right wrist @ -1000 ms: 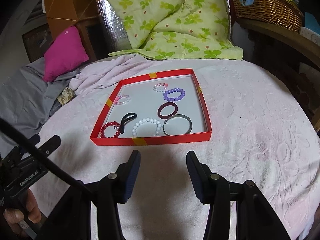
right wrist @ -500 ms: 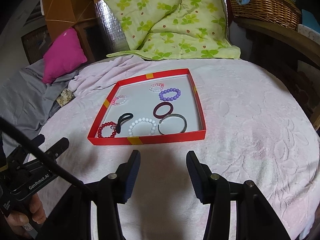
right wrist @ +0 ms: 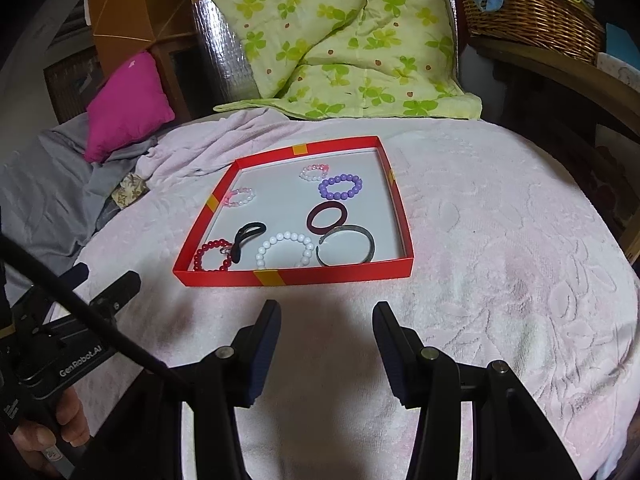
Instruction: Organize jewelry
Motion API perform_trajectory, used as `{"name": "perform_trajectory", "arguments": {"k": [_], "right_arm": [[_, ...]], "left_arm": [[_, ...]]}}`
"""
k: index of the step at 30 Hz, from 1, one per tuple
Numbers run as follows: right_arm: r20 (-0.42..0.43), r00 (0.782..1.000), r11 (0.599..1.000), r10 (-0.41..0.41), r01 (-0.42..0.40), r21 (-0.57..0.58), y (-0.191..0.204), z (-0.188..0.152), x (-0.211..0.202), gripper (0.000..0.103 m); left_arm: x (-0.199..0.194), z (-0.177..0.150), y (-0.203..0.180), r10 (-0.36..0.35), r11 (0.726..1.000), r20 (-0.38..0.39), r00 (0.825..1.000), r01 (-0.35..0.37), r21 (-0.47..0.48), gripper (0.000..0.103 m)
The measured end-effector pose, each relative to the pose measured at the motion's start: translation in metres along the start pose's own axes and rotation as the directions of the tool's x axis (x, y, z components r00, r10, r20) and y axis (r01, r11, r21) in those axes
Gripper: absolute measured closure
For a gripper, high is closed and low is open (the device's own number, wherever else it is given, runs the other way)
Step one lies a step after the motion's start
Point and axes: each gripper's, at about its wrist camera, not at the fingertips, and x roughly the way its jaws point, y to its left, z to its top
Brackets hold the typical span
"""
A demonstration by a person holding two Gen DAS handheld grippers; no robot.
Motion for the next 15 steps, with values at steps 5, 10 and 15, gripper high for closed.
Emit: {"name": "perform_trajectory", "arguments": {"k": [5,10,15], "right_arm": [[-0.003,1.0,1.0,-0.002,0.002,-0.004,0.0007,-0.0001,0.0011,0.051],[-0.004,1.0,1.0,-0.004,0.004,-0.008,0.0027,-0.0006,0.0026,0.051],[-0.005,1.0,1.0,-0.006,0.006,-0.009,0.003,-0.0006,0.0027,0.051]], "left_arm": [[-0.001,-0.0004,0.0001,-0.001,1.0,-0.001,1.0,0.001,0.002,0.016],[-0.0004,-0.0002,0.0007,0.004,1.0,-0.005,1.0,-0.004,0.001,0.016],[0.0009,0.0003,0.0022,0.006,1.0,-0.007,1.0,-0.006,-0.001,0.016]]}}
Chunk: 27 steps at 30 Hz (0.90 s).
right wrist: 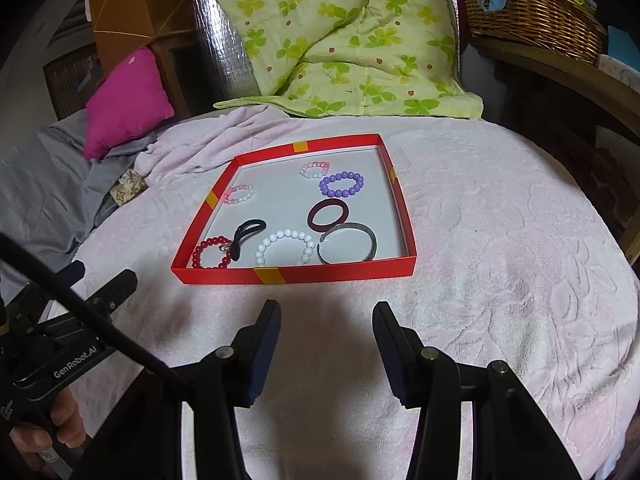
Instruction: Organize jewelry
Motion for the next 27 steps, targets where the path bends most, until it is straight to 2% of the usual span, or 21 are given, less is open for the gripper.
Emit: {"name": "perform_trajectory", "arguments": {"k": [27], "right_arm": [[-0.002,1.0,1.0,-0.003,0.003,-0.001,-0.0015,-0.0011,0.0033,0.051]], "left_arm": [[0.0035,-0.0017,0.0006,0.016,1.0,-0.008,1.0,-0.016,0.007,0.016]]}}
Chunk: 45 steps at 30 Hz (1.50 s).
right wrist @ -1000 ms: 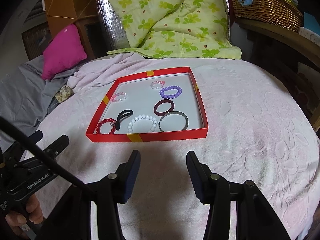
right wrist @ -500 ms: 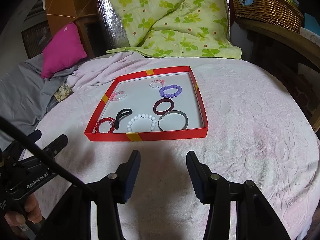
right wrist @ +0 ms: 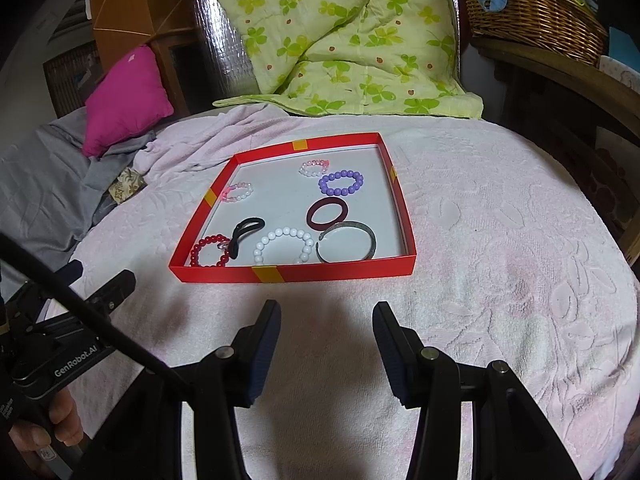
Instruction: Organize jewelry
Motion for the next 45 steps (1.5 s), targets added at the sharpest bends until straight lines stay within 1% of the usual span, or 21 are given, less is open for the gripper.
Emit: {"name": "perform_trajectory", "arguments": {"k": [8,21,45], "right_arm": [[-0.002,1.0,1.0,-0.001,0.001,-0.002,0.0002,-0.0003,0.0009,0.051],[-0.009,1.0,1.0,-0.004,0.004,-0.005,-0.0007,-0.0005,0.0075,0.051],[-0.004,1.0,1.0,-0.005,0.005,-0.005,0.0026,0.0004,0.0062,0.051]], "left_arm": [[0.0004,-0.0008,-0.0006,-0.001,1.0,-0.004,1.0,0.001,0.01,0.016],[0.0064,-0.0018,0.0016,-0.005,1.0,-0.034,0.999,0.005,0.006,0.016],[0.0056,-0.0024,0.0029,-0.004,1.0,-0.038,0.999,0.004,0.012,0.016]]}}
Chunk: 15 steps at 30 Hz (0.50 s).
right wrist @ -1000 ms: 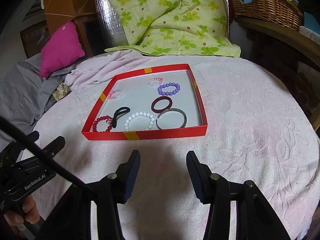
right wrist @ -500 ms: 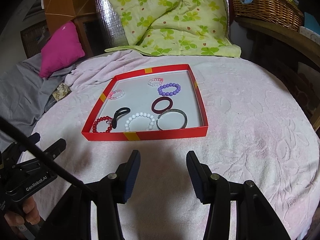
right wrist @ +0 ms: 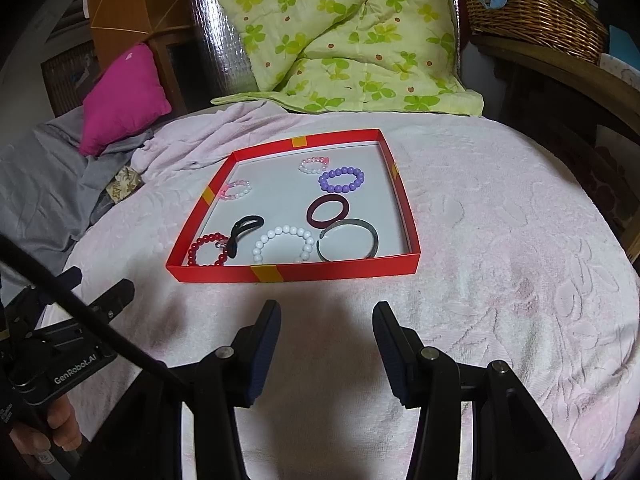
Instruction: Organize jewelry
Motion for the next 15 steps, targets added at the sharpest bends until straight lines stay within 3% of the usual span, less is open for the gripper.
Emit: {"name": "perform_trajectory", "arguments": {"k": [15], "right_arm": [[0.0,1.0,1.0,0.0,0.0,-0.011,0.0041,0.0011,0.0012,0.051]], "left_arm": [[0.0004,0.0001,0.0012,-0.009,1.0,0.004,1.0,0.009,0.0,0.016]]}}
